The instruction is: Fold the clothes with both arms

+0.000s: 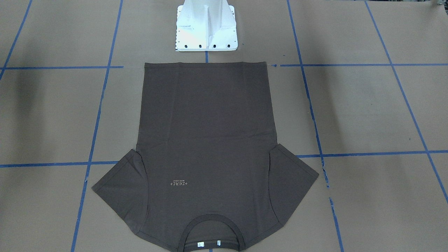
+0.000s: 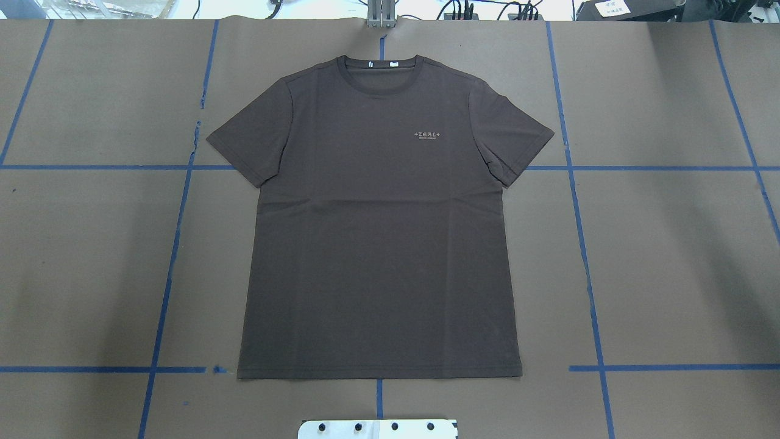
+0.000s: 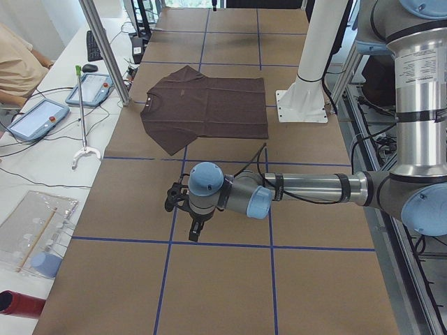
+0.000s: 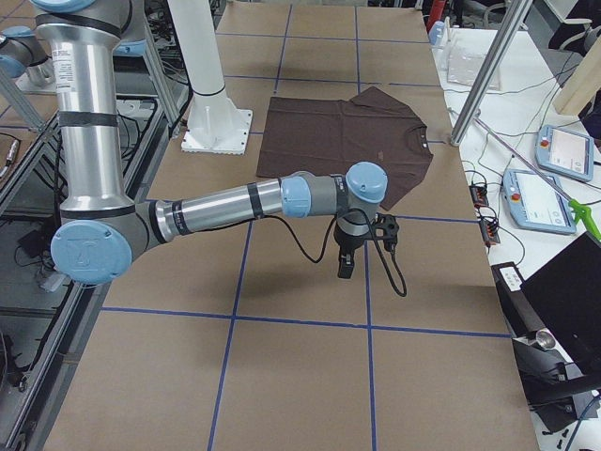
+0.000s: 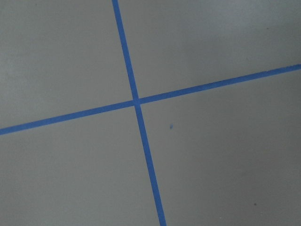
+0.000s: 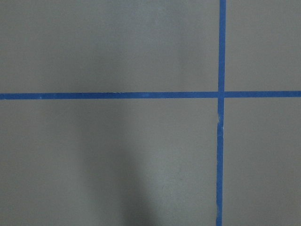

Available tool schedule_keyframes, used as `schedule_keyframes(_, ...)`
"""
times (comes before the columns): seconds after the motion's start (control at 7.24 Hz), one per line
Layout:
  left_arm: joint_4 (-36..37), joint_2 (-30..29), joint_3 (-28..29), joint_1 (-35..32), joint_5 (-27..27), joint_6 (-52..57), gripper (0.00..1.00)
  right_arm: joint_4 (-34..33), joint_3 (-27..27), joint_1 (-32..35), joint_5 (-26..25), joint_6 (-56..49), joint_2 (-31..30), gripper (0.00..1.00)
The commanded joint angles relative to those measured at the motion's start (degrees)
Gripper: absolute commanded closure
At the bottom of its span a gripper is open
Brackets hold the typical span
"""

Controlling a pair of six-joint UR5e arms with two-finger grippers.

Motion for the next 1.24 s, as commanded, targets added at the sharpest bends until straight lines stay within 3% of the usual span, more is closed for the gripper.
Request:
schedule_keyframes(0.0,-1.9,1.4,-1.3,0.1,1.1,2.2,0.00,0.2,-0.4,0.0,2.3,0.3,-0.5,0.00)
schedule_keyframes(0.41,-2.2,2.2,-2.4,0.6,-0.5,2.1,0.00,1.1,-0.3,-0.1,3.9,0.8,-0.2,0.00)
schedule_keyframes(0.69,-3.2,2.3,-2.0,0.6,-1.9,2.4,0.00,8.3,-1.5,-3.5,4.8,0.6,-0.7,0.00)
schedule_keyframes(0.83,-4.8,2.6,-2.0,0.4,-2.1,2.2,0.00,15.7,-2.1,-10.0,4.1,5.5,0.0,0.00)
schedule_keyframes(1.1,-5.3,2.6,-2.0,0.6,-2.1,1.4,0.00,26.2,-4.9,-18.8,-5.6,27.9,5.5,0.00)
